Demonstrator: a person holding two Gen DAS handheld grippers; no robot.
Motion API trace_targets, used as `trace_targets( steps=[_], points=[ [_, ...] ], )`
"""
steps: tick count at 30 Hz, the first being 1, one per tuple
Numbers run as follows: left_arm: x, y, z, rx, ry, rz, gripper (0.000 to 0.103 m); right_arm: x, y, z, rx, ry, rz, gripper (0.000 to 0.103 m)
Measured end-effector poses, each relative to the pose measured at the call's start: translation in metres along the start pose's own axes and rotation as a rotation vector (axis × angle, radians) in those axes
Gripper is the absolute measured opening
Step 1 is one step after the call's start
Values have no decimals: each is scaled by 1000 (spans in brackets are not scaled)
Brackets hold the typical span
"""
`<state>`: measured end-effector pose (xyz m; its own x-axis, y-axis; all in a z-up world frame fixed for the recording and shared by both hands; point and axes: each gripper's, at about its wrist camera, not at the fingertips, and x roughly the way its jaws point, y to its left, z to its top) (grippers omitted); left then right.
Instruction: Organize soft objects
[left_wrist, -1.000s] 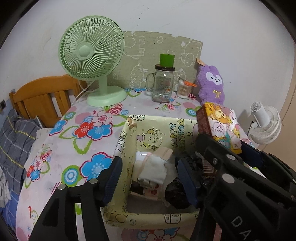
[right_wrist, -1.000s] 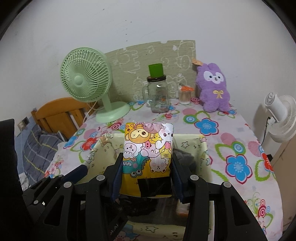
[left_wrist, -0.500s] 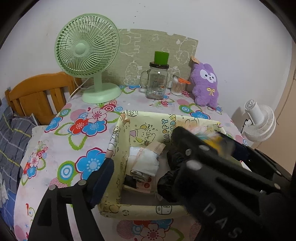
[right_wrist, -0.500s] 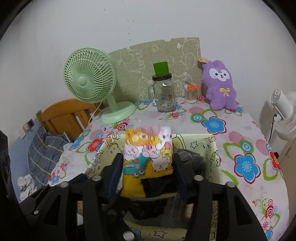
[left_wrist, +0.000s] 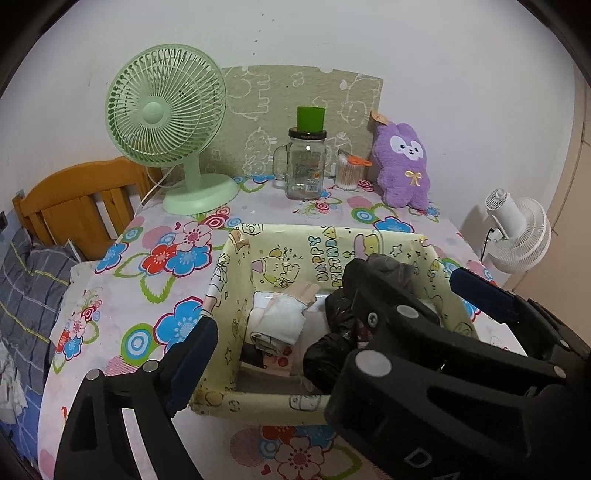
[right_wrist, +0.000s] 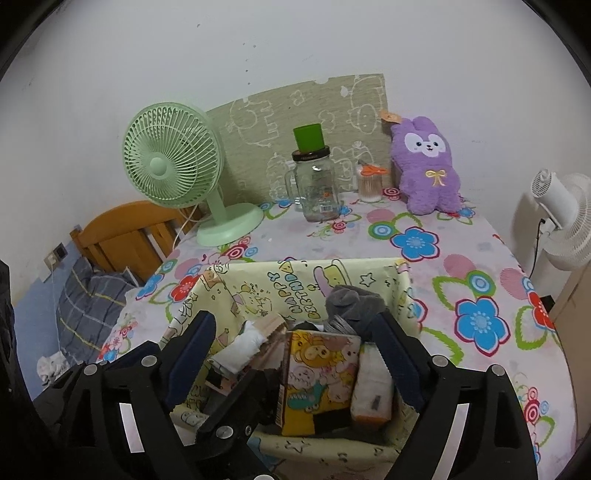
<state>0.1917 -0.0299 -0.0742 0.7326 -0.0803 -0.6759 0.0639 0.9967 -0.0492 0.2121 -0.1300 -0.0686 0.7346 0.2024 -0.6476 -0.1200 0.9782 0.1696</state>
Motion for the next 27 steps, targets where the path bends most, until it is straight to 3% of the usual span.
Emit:
trace_targets(
  steps=[27],
  points=[
    [-86, -10, -21, 3, -111, -14, 102, -113, 1, -18, -29, -130, -98, 96]
  ],
)
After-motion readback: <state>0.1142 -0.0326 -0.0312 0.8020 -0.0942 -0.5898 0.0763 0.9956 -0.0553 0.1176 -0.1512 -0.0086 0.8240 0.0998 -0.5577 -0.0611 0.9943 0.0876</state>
